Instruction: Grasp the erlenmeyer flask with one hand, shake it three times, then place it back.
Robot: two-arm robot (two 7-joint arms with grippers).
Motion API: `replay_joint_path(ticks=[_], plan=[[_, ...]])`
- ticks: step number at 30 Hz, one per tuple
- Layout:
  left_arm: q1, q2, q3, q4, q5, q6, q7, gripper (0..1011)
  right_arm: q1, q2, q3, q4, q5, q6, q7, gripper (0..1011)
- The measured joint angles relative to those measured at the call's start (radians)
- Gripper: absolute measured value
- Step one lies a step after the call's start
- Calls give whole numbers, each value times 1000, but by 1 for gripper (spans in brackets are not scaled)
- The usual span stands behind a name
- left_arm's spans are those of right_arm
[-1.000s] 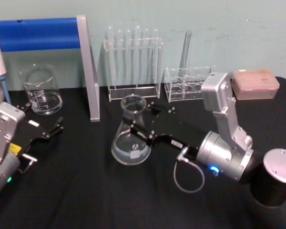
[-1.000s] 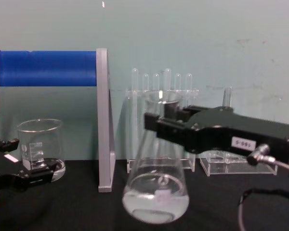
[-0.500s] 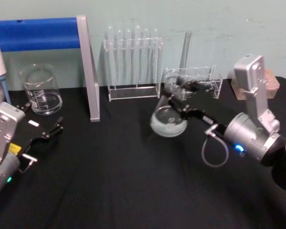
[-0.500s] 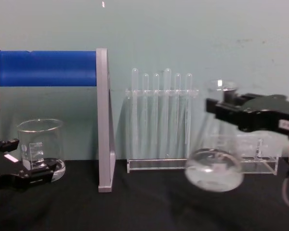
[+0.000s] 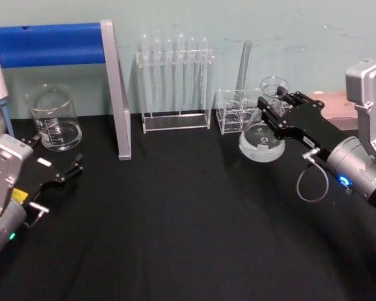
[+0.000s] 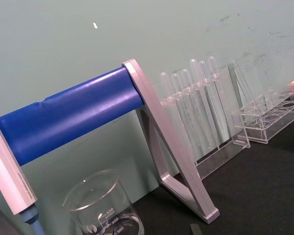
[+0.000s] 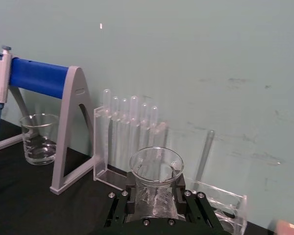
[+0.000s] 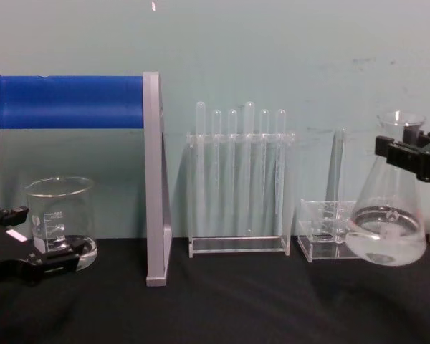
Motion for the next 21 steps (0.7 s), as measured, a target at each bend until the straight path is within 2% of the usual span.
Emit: replay_joint_path(ticks=[5,10,14,19,21], plan=[[0,0,0,0,0,0,0,1001,-4,-9,10,2,-8,5,1,447],[0,0,0,0,0,0,0,1001,-9,-24,-3,-10,-12,13,27,447],[0,0,0,0,0,0,0,1001,-12,-33,-26,-26,-11,19,52,447],[0,0,0,0,0,0,0,1001,-13,-47,-76,-51,0,21,94,447],[0,0,0,0,0,0,0,1001,-12,-48,-81,-54,1,22,97,447]])
